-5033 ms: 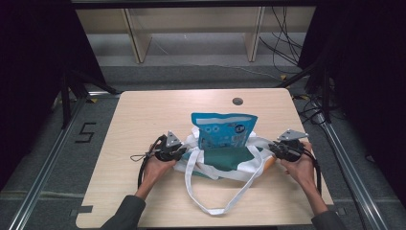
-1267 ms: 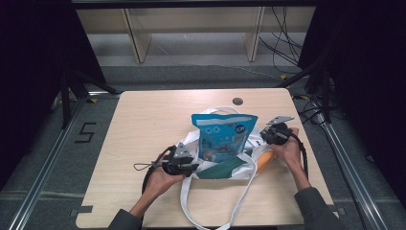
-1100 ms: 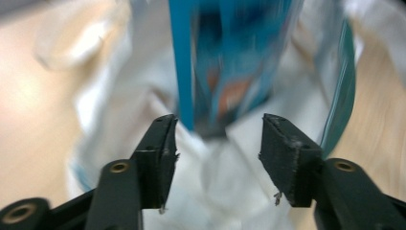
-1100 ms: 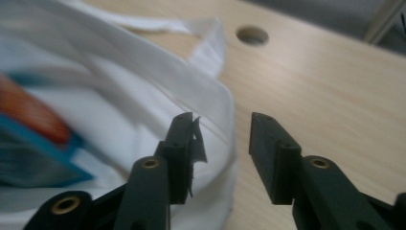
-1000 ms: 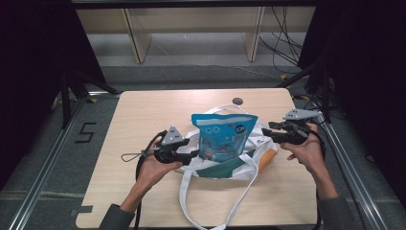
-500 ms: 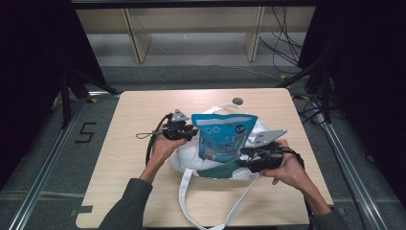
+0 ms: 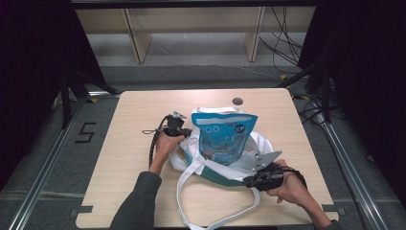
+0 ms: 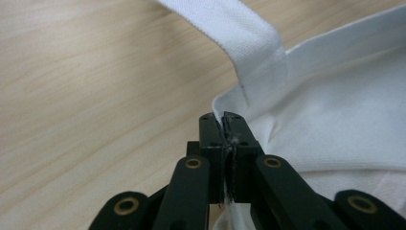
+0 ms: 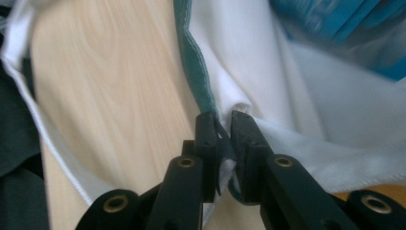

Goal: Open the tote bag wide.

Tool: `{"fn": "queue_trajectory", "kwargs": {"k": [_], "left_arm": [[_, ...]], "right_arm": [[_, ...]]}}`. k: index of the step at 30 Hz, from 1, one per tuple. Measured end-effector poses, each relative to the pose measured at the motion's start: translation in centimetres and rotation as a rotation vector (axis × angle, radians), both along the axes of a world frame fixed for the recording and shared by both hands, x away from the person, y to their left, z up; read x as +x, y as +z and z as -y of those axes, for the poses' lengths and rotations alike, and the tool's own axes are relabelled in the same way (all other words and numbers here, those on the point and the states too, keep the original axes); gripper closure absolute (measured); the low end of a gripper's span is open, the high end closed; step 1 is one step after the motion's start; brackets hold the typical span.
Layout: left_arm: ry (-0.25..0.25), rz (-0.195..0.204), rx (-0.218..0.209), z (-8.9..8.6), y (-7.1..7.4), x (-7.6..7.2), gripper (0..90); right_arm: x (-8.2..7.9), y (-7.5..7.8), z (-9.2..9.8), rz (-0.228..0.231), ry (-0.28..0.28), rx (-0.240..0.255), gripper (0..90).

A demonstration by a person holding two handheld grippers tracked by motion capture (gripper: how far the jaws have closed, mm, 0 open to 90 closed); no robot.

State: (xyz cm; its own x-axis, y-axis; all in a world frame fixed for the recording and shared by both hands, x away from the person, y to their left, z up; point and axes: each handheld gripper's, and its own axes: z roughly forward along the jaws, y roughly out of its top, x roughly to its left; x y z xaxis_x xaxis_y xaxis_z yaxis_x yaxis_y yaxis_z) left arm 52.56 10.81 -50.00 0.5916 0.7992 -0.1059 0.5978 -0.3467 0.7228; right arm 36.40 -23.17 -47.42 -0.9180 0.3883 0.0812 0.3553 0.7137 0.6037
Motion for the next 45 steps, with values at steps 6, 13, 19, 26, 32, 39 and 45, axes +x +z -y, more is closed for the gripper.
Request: {"fn": "queue_trajectory", "kwargs": {"k": [6, 13, 19, 26, 32, 39, 45], "left_arm": [[0.017, 0.046, 0.078, 0.4, 1.0, -0.8, 62.7], [0.036, 0.139, -0.121, -1.5, 5.5, -5.6, 49.9], [-0.119, 0.13, -0.168, -0.5, 5.2, -10.9, 74.9], [-0.21, 0.104, -0.076, 0.3, 3.0, -12.3, 88.2], [-0.199, 0.096, 0.005, 0.7, 1.5, -12.8, 89.2], [-0.216, 0.083, 0.124, 0.6, -0.9, -12.6, 89.4], [-0.175, 0.124, 0.026, 0.4, 0.8, -13.3, 85.0]], "right_arm": [[-0.4, -0.6, -0.5, -0.01, -0.003, -0.017, 80.0], [-0.5, 5.8, 0.9, 0.156, -0.082, 0.194, 64.3], [2.7, 9.6, 4.0, 0.326, -0.389, 0.29, 58.2], [6.9, 6.5, 3.6, 0.323, -0.467, 0.094, 72.8], [10.2, 2.6, 5.1, 0.281, -0.536, -0.027, 88.1], [11.0, -1.2, 5.1, 0.222, -0.531, -0.074, 88.7], [10.6, 0.0, 5.4, 0.239, -0.583, -0.02, 73.4]]}}
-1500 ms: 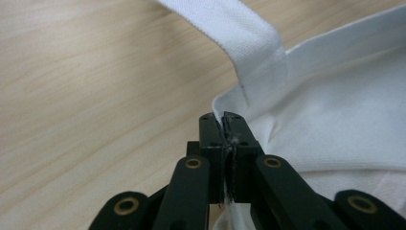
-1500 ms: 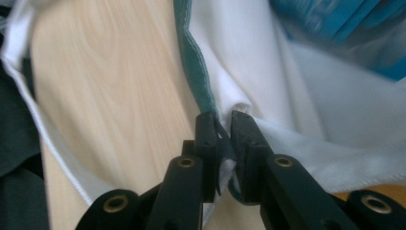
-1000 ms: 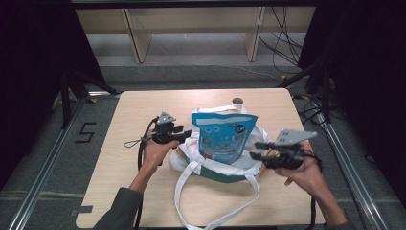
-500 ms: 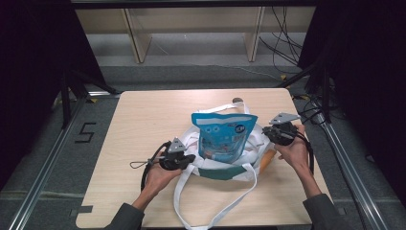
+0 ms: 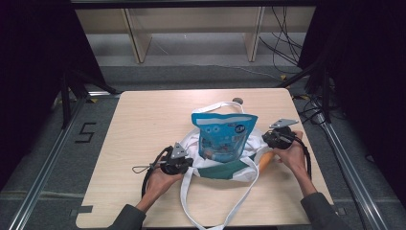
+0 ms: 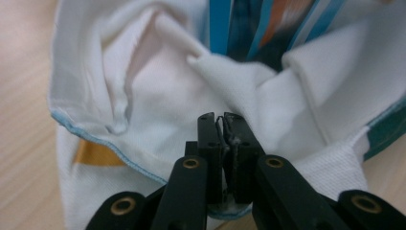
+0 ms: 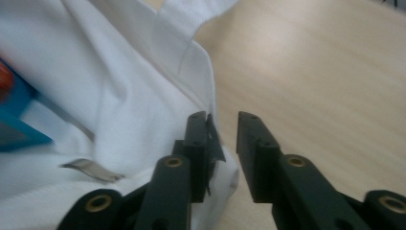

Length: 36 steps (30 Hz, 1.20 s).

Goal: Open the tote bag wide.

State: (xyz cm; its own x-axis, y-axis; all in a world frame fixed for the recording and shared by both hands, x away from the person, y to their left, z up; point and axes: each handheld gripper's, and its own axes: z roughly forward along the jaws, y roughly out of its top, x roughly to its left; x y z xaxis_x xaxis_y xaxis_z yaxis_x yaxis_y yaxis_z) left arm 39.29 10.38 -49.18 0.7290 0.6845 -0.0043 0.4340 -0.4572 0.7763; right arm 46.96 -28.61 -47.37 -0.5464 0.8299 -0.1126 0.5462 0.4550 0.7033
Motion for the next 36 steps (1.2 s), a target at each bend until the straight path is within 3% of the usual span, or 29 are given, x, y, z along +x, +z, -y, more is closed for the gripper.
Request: {"fn": "queue_trajectory", "kwargs": {"k": [1, 2, 3, 4, 5, 6, 7, 8, 9, 10, 13, 14, 16, 18, 23, 24, 26, 27, 28, 30, 34, 35, 36], "left_arm": [[0.0, 0.0, 0.0, 0.0, 0.0, 0.0, 84.4], [0.005, 0.02, -0.056, -0.2, 1.3, -0.4, 83.0], [0.005, 0.02, -0.056, -0.2, 1.3, -0.4, 82.0], [-0.002, 0.017, -0.079, -0.2, 1.8, -0.5, 81.4], [0.001, 0.036, -0.1, -0.2, 2.2, -0.7, 81.4], [-0.002, 0.045, -0.125, -0.1, 3.0, -1.1, 81.5], [-0.002, 0.045, -0.125, -0.1, 3.0, -1.1, 81.9], [-0.022, 0.059, -0.157, 0.0, 3.6, -1.6, 82.5], [-0.022, 0.059, -0.157, 0.0, 3.6, -1.6, 83.0], [-0.025, 0.061, -0.139, 0.0, 3.9, -2.0, 83.9], [-0.058, 0.073, -0.107, -0.4, 4.0, -2.3, 83.8], [-0.043, 0.063, -0.131, -0.5, 3.9, -2.6, 83.8], [-0.035, 0.06, -0.128, -1.1, 3.8, -2.8, 80.6], [-0.001, 0.039, -0.161, -2.2, 3.7, -3.4, 76.3], [0.034, 0.029, -0.179, -3.8, 3.3, -4.4, 66.8], [0.034, 0.018, -0.172, -4.3, 3.0, -4.6, 66.8], [0.044, 0.012, -0.151, -5.1, 2.6, -4.9, 66.6], [0.045, -0.006, -0.135, -5.6, 2.2, -4.9, 66.6], [0.057, -0.021, -0.147, -5.7, 1.4, -4.8, 67.1], [0.055, -0.051, -0.115, -5.6, 0.3, -4.3, 67.8], [0.038, -0.076, -0.071, -4.7, -0.5, -3.4, 70.3], [0.019, -0.073, -0.04, -4.5, -0.9, -2.9, 71.5], [0.025, -0.096, -0.011, -4.1, -1.5, -2.3, 72.8]], "right_arm": [[0.0, 0.0, 0.0, 0.0, 0.0, 0.0, 73.4], [-0.7, 2.1, 0.3, 0.066, 0.022, 0.034, 67.3], [-0.7, 2.1, 0.3, 0.066, 0.022, 0.034, 67.3], [-2.1, 4.1, 0.4, 0.083, 0.061, 0.088, 64.5], [-2.1, 4.1, 0.4, 0.083, 0.061, 0.088, 64.5], [-3.7, 5.6, 0.9, 0.06, 0.097, 0.142, 64.5], [-3.7, 5.6, 0.9, 0.06, 0.097, 0.142, 64.5], [-5.4, 6.4, 1.4, 0.059, 0.116, 0.15, 66.2], [-5.4, 6.4, 1.4, 0.059, 0.116, 0.15, 66.2], [-6.7, 6.6, 1.9, 0.044, 0.154, 0.156, 67.5], [-7.6, 6.3, 2.3, 0.024, 0.173, 0.144, 67.8], [-8.0, 6.1, 2.3, 0.019, 0.177, 0.138, 67.8], [-9.2, 5.0, 2.1, -0.032, 0.21, 0.127, 67.5], [-9.9, 4.2, 1.5, -0.058, 0.226, 0.12, 67.4], [-10.5, 2.9, 0.4, -0.085, 0.285, 0.095, 66.7], [-10.7, 2.5, 0.0, -0.078, 0.297, 0.091, 66.7], [-11.2, 1.8, -0.8, -0.147, 0.305, 0.023, 70.8], [-11.2, 1.8, -0.8, -0.147, 0.305, 0.023, 70.8], [-11.3, 1.4, -1.0, -0.142, 0.318, 0.015, 72.1], [-11.4, 0.4, -1.5, -0.196, 0.3, 0.014, 77.5], [-10.8, -0.6, -1.7, -0.168, 0.272, 0.008, 82.6], [-10.4, -1.1, -1.7, -0.153, 0.255, 0.014, 83.8], [-10.0, -1.5, -1.8, -0.152, 0.244, -0.003, 84.0]]}}
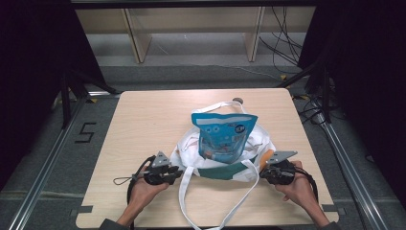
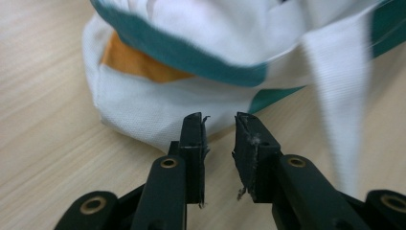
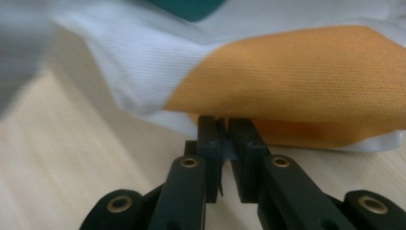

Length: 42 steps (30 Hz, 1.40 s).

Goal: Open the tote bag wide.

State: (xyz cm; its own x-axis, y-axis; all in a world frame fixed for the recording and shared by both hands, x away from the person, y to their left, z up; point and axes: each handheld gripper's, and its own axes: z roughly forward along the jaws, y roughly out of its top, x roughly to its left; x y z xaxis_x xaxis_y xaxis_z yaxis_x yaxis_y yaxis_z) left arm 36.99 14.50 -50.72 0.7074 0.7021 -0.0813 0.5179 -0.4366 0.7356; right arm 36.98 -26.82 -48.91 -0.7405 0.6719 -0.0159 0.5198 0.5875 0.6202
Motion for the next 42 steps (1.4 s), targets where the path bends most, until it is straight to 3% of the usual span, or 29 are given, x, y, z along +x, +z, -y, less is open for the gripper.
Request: {"fn": "queue_trajectory", "kwargs": {"k": [2, 3, 4, 9, 11, 14, 15, 16, 20, 21, 22, 25, 27, 28, 31, 33, 36, 37, 38, 39, 41, 42], "left_arm": [[0.008, -0.017, 0.005, 0.2, -0.6, 0.5, 73.0], [0.023, -0.018, -0.003, 0.3, -0.9, 1.1, 74.2], [0.029, -0.022, -0.011, 0.3, -0.8, 1.4, 76.2], [0.048, -0.009, 0.005, 0.3, -0.7, 2.4, 76.7], [0.067, -0.008, -0.008, 0.3, -0.8, 3.0, 77.1], [0.076, -0.001, 0.006, 0.3, -0.7, 4.2, 77.2], [0.076, -0.001, 0.006, 0.3, -0.7, 4.2, 77.2], [0.097, -0.006, -0.003, 0.3, -0.8, 4.7, 77.2], [0.109, -0.003, 0.004, 0.2, -0.7, 6.0, 77.1], [0.109, -0.003, 0.004, 0.2, -0.7, 6.0, 77.0], [0.122, -0.013, -0.015, 0.2, -0.8, 6.3, 76.5], [0.116, -0.006, -0.011, 0.1, -0.7, 6.2, 73.7], [0.122, -0.003, -0.014, 0.1, -0.6, 6.0, 70.6], [0.121, 0.004, -0.009, 0.0, -0.4, 5.9, 69.4], [0.121, 0.015, -0.026, -0.2, 0.0, 5.7, 67.3], [0.131, 0.027, -0.033, -0.5, 0.3, 5.3, 66.5], [0.149, 0.043, -0.065, -1.3, 1.0, 4.5, 65.3], [0.149, 0.043, -0.065, -1.3, 1.0, 4.5, 65.0], [0.153, 0.047, -0.069, -1.6, 1.2, 4.3, 65.0], [0.152, 0.044, -0.079, -1.7, 1.3, 4.1, 64.3], [0.143, 0.042, -0.075, -1.8, 1.6, 3.9, 62.3], [0.159, 0.048, -0.106, -1.5, 1.6, 3.7, 61.8]], "right_arm": [[0.2, 0.0, 0.0, -0.013, -0.004, -0.005, 84.2], [0.6, -0.3, -0.1, 0.013, -0.012, 0.016, 85.1], [0.9, -0.3, -0.2, 0.006, -0.005, 0.022, 85.6], [2.3, -0.9, -0.7, 0.025, -0.017, 0.037, 86.9], [3.6, -1.0, -0.7, 0.033, -0.032, 0.043, 87.2], [4.9, -1.3, -1.0, 0.063, -0.052, 0.054, 87.2], [4.9, -1.3, -1.0, 0.063, -0.052, 0.054, 87.2], [5.8, -1.1, -1.2, 0.032, -0.076, 0.057, 87.2], [7.3, -1.4, -1.3, 0.053, -0.093, 0.073, 87.2], [7.3, -1.3, -1.4, 0.025, -0.11, 0.079, 87.2], [7.8, -1.3, -1.2, 0.047, -0.105, 0.078, 86.9], [7.6, -1.4, -1.4, 0.035, -0.129, 0.1, 86.1], [7.6, -1.0, -0.9, 0.049, -0.109, 0.076, 84.8], [7.2, -0.7, -0.7, 0.05, -0.129, 0.106, 83.3], [6.9, -0.2, -0.2, 0.041, -0.117, 0.09, 82.4], [6.3, 0.1, 0.3, 0.05, -0.12, 0.107, 81.7], [5.6, 1.0, 1.3, 0.095, -0.097, 0.124, 80.7], [5.6, 1.0, 1.3, 0.095, -0.097, 0.124, 80.7], [5.2, 1.1, 1.1, 0.058, -0.129, 0.152, 80.5], [5.0, 1.4, 1.3, 0.047, -0.125, 0.146, 80.2], [4.9, 1.6, 1.4, 0.089, -0.104, 0.142, 79.6], [4.5, 1.6, 1.2, 0.069, -0.12, 0.154, 79.3]]}}
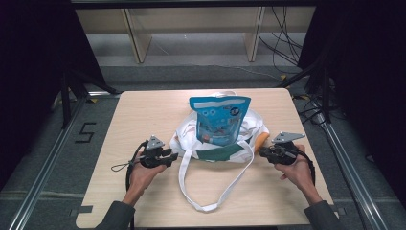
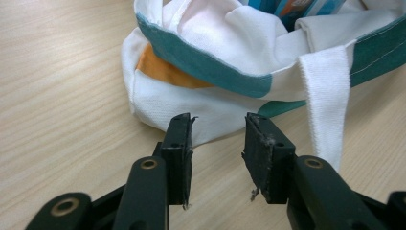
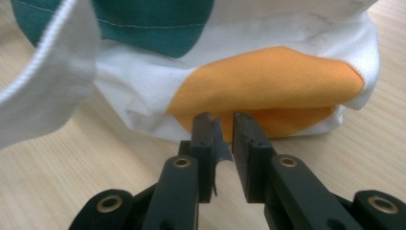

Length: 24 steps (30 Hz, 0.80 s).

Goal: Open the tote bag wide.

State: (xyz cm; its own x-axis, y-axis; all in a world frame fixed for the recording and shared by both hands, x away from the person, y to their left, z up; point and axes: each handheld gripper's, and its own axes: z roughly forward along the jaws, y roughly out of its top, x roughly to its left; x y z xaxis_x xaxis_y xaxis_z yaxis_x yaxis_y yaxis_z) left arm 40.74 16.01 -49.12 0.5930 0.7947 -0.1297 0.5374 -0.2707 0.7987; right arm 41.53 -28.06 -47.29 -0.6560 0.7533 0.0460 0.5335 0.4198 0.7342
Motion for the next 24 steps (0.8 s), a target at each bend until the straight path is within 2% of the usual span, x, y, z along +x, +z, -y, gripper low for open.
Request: {"fn": "queue_trajectory", "kwargs": {"k": [1, 3, 4, 6, 7, 8, 10, 12, 13, 14, 15, 16, 18, 19, 21, 22, 23, 24], "left_arm": [[-0.014, 0.0, 0.011, -0.1, 0.1, -0.1, 61.1], [-0.019, 0.0, 0.007, 0.1, 0.3, -0.3, 59.9], [-0.032, 0.009, 0.004, 0.4, 0.4, -0.6, 58.4], [-0.04, 0.006, 0.02, 0.3, 0.6, -0.8, 57.5], [-0.03, 0.009, -0.006, 0.5, 0.6, -0.9, 56.6], [-0.043, 0.009, 0.001, 0.4, 0.7, -1.1, 56.1], [-0.043, 0.006, -0.007, 0.4, 0.7, -1.4, 53.2], [-0.044, 0.001, -0.002, 0.2, 0.7, -1.6, 52.1], [-0.029, 0.005, -0.02, 0.3, 0.6, -1.7, 50.8], [-0.039, -0.007, -0.007, 0.0, 0.7, -1.8, 49.6], [-0.027, -0.009, -0.023, 0.0, 0.8, -1.9, 48.4], [-0.013, -0.009, -0.054, -0.1, 0.9, -2.2, 47.0], [-0.012, -0.001, -0.038, -0.3, 1.1, -2.4, 46.2], [-0.001, 0.006, -0.05, -0.3, 1.2, -2.7, 44.9], [0.003, 0.006, -0.064, -0.5, 1.2, -3.6, 42.7], [-0.007, 0.008, -0.046, -0.7, 1.3, -3.8, 42.0], [-0.007, 0.008, -0.046, -0.7, 1.3, -3.8, 41.8], [-0.023, 0.02, -0.022, -1.0, 1.5, -4.4, 41.8]], "right_arm": [[-0.2, 0.2, -0.1, -0.004, -0.005, 0.005, 79.0], [-0.3, 0.3, -0.1, 0.014, 0.001, 0.0, 77.9], [-0.3, 0.4, 0.1, 0.038, 0.016, -0.011, 75.7], [-0.5, 0.5, 0.0, 0.023, 0.003, 0.003, 75.0], [-0.6, 0.6, 0.0, 0.026, 0.005, 0.0, 73.8], [-0.8, 0.7, 0.0, 0.012, -0.004, 0.01, 72.4], [-1.0, 0.9, 0.2, 0.035, -0.004, 0.001, 68.2], [-1.2, 0.9, 0.1, 0.034, -0.012, 0.004, 66.9], [-1.1, 0.9, 0.4, 0.052, 0.004, -0.007, 65.3], [-1.4, 0.9, 0.3, 0.043, -0.015, 0.007, 63.6], [-1.7, 1.1, 0.2, 0.017, -0.035, 0.017, 61.8], [-1.7, 1.2, 0.5, 0.046, -0.008, -0.012, 59.1], [-2.0, 1.1, 0.3, 0.041, -0.031, 0.002, 58.4], [-2.2, 1.2, 0.5, 0.042, -0.025, 0.01, 57.7], [-2.4, 1.2, 0.8, 0.044, -0.021, -0.011, 54.0], [-2.6, 1.1, 0.8, 0.048, -0.029, -0.001, 53.6], [-2.6, 1.1, 0.8, 0.048, -0.029, -0.001, 53.6], [-2.8, 1.2, 0.8, 0.049, -0.019, -0.007, 53.5]]}}
